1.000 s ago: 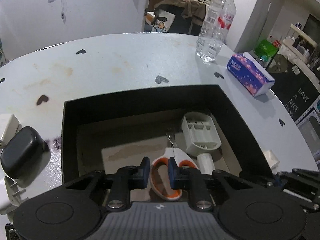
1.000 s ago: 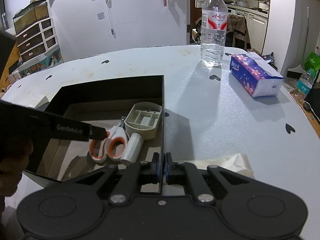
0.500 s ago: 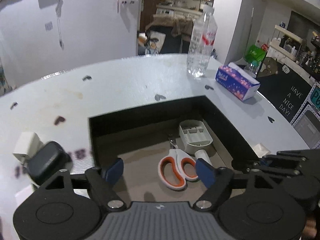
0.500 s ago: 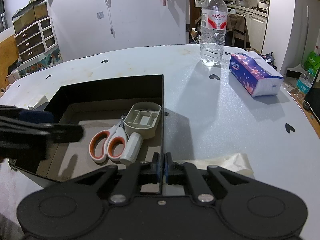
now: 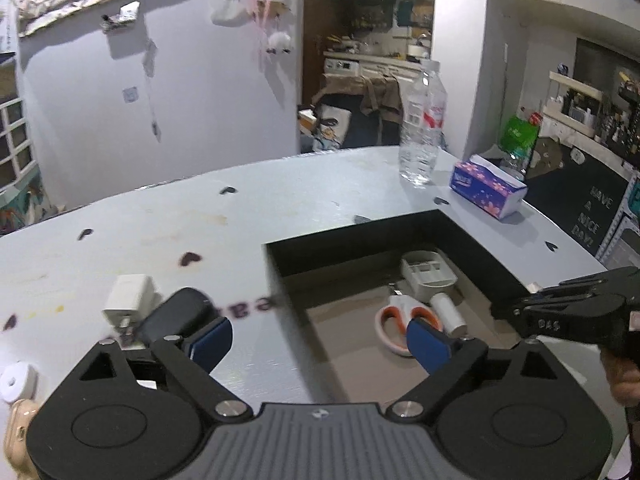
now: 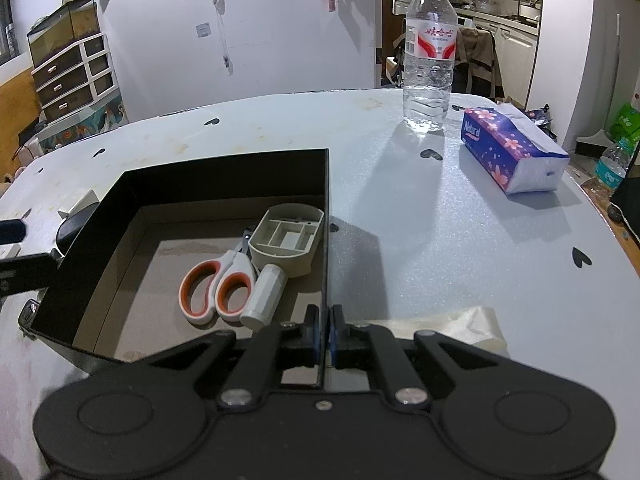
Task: Organize rigid objects
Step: 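Move the left tool to the smartwatch and grasp it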
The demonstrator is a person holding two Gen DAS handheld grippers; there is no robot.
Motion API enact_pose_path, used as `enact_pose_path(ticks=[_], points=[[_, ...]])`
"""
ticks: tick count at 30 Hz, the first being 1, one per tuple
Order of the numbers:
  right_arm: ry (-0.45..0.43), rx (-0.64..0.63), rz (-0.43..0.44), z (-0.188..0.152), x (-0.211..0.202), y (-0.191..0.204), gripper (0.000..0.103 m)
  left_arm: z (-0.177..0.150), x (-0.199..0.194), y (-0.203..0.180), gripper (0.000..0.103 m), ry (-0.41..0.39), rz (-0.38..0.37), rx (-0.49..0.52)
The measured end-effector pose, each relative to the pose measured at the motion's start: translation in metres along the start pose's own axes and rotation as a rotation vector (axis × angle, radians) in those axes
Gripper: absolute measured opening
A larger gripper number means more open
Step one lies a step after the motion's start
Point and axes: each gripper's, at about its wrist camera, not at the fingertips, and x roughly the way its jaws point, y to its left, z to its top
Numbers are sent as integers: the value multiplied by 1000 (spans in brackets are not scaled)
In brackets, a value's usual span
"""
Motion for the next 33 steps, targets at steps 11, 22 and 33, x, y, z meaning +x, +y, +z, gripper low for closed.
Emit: enact_pose_path(ticks=[11, 22, 33], points=[[-1, -4, 2, 0, 0, 0, 6, -37, -22, 45, 103, -39, 91, -88], [-2, 1, 0, 0, -1, -1, 5, -69, -15, 74, 103, 70, 146, -185], [0, 0, -3, 0, 0, 0, 5, -83, 0, 83, 85, 126, 205, -200]])
